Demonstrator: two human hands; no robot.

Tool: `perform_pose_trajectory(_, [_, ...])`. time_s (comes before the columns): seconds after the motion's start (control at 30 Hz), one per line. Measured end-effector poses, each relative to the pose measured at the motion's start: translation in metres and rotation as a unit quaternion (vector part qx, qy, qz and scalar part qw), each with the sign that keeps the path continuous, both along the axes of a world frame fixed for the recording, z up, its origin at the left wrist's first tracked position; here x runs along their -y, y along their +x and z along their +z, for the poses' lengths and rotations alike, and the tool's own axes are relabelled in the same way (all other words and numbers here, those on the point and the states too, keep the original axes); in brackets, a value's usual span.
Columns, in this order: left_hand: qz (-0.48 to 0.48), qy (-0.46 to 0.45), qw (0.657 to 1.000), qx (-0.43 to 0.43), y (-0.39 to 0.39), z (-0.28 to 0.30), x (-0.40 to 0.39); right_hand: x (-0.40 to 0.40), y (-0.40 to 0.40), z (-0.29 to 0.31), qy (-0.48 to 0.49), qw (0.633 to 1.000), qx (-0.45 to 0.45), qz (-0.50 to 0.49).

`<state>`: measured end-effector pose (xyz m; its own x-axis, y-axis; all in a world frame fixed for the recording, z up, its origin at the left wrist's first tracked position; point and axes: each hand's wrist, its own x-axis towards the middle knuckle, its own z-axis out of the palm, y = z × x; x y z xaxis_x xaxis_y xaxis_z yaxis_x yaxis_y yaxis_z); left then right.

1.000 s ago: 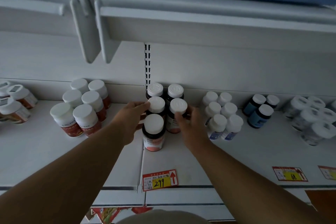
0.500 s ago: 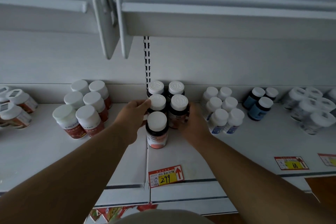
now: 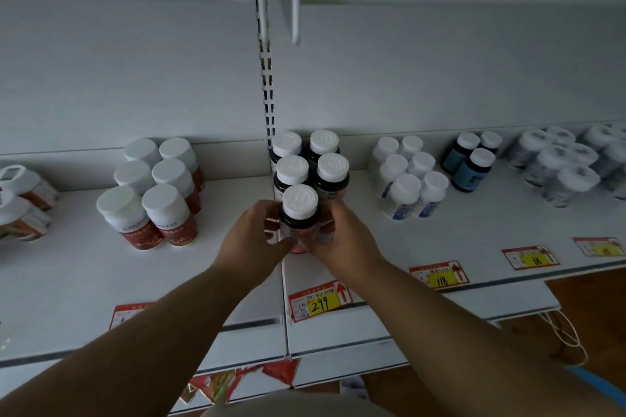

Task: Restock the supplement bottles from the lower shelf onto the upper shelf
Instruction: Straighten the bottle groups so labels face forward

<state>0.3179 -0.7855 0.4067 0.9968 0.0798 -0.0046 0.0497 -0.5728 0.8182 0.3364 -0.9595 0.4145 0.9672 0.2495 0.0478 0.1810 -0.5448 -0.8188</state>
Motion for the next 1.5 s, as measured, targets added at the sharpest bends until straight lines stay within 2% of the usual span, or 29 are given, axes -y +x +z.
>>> perform_pose_trajectory(0.17, [-0.005,0.02,1.0,0.017,0.002,-0.004,-0.002,-0.004,0.001,-0.005,-0.037,0.999,0.031,-0.011])
perform_pose_trajectory(0.4, [0.003,0.031,0.999,0.023,0.001,-0.007,0.0,-0.008,0.003,-0.008,-0.077,0.996,0.024,-0.029])
perform_pose_trajectory(0.53, [0.015,0.041,0.999,0.023,-0.005,-0.003,0.005,-0.011,-0.001,-0.012,-0.051,0.998,0.019,-0.043])
perform_pose_trajectory(0.73, [0.088,0.069,0.994,0.019,-0.038,0.003,0.012,0.002,-0.019,-0.008,-0.038,0.997,0.02,-0.067])
perform_pose_trajectory(1.03, [0.172,0.077,0.98,0.056,-0.1,0.016,0.024,-0.007,-0.064,0.003,-0.003,0.997,0.031,0.067])
perform_pose_trajectory(1.23, [0.184,0.065,0.978,0.07,-0.116,0.024,-0.009,-0.037,-0.068,0.017,0.002,0.994,0.059,0.087])
perform_pose_trajectory(1.5, [0.171,0.052,0.979,0.1,-0.123,0.032,-0.117,-0.133,-0.061,0.011,0.017,0.998,0.061,0.001])
